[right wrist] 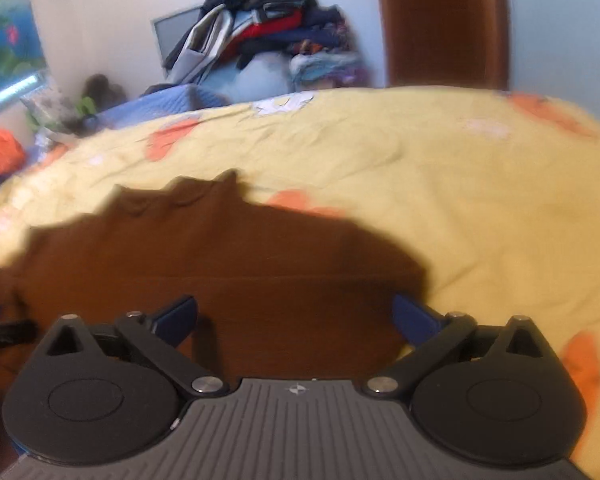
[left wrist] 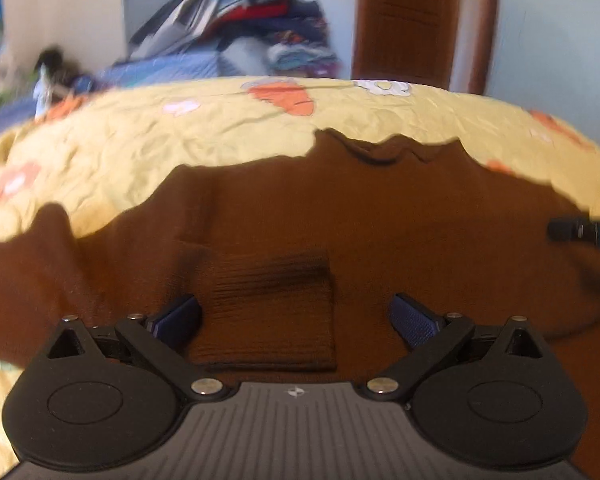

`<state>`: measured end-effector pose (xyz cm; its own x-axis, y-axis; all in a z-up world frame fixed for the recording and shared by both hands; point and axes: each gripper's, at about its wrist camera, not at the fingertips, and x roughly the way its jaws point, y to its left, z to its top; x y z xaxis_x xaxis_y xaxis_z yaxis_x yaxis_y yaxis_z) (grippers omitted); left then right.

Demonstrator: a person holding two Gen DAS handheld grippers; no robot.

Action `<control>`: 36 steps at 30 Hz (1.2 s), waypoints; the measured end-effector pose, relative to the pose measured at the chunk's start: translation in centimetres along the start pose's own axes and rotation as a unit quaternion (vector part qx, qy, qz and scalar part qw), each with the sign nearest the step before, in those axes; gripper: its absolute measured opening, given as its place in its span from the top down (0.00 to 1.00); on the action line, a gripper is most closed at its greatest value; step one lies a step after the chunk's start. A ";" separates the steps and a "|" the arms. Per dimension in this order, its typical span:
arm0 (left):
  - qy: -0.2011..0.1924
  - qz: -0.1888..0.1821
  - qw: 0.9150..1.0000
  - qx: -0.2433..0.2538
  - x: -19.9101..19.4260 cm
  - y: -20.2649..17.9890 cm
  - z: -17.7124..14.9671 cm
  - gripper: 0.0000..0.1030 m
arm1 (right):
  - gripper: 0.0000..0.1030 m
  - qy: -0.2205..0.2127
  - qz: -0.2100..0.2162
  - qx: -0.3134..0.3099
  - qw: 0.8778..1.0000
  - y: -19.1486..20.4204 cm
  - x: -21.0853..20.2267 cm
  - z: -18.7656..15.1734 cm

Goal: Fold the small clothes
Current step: 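Lay the sleeve onto the sweater body and open the right gripper, then grasp the other sleeve cuff with the left gripper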

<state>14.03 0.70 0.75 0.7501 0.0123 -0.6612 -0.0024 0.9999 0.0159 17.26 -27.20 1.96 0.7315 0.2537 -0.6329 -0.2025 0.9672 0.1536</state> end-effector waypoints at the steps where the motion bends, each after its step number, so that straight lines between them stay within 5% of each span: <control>1: -0.005 -0.001 1.000 -0.001 0.0 -0.1 -0.1 0.00 | 0.00 0.006 -0.025 -0.001 1.000 -0.4 0.2 -0.2; 6: -0.006 -0.012 1.000 -0.005 -0.4 0.3 0.0 0.00 | 0.08 0.023 -0.051 -0.013 0.998 0.4 0.0 0.8; 8: -0.013 -0.021 1.000 -0.016 -1.3 0.9 -0.4 0.00 | 0.07 -0.014 -0.049 -0.018 0.999 2.0 -2.0 1.3; 10: -0.020 -0.032 0.998 -0.044 -2.6 2.1 -0.7 0.00 | 0.00 -0.054 -0.018 -0.043 0.997 4.4 -4.4 1.0; 12: -0.033 -0.044 0.995 -0.078 -4.4 3.9 -0.9 0.00 | 0.00 -0.045 0.037 -0.070 0.996 6.5 -4.8 0.3; 15: -0.054 -0.026 0.991 -0.122 -6.9 7.8 -1.1 0.00 | 0.00 0.030 0.046 -0.091 0.994 7.4 -1.5 -1.4; 18: -0.074 0.020 0.980 -0.183 -8.8 14.1 -1.3 0.00 | 0.00 0.006 0.034 -0.097 0.995 6.7 -1.1 -2.4; 22: -0.093 0.093 0.940 -0.315 -10.0 25.2 -2.1 0.00 | 0.00 0.001 0.031 -0.097 0.995 6.7 -1.3 -2.8; 26: -0.109 0.142 0.860 -0.477 -10.7 35.4 -4.6 0.00 | 0.00 0.000 0.025 -0.100 0.995 6.8 -1.2 -2.8; 29: -0.116 0.126 0.819 -0.547 -10.8 40.1 -6.6 0.00 | 0.00 -0.001 0.024 -0.098 0.995 6.9 -1.6 -3.0; 32: -0.114 0.085 0.809 -0.570 -9.6 41.8 -7.1 0.00 | 0.00 -0.002 0.023 -0.098 0.995 7.0 -1.5 -3.0; 36: -0.114 0.075 0.815 -0.564 -8.6 41.8 -6.7 0.03 | 0.00 -0.001 0.021 -0.099 0.995 7.0 -1.4 -3.0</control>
<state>3.04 42.49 2.09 0.7884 0.2623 -0.5565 -0.6149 0.3627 -0.7002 12.89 -20.84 1.65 0.7210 0.2950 -0.6270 -0.3573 0.9335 0.0283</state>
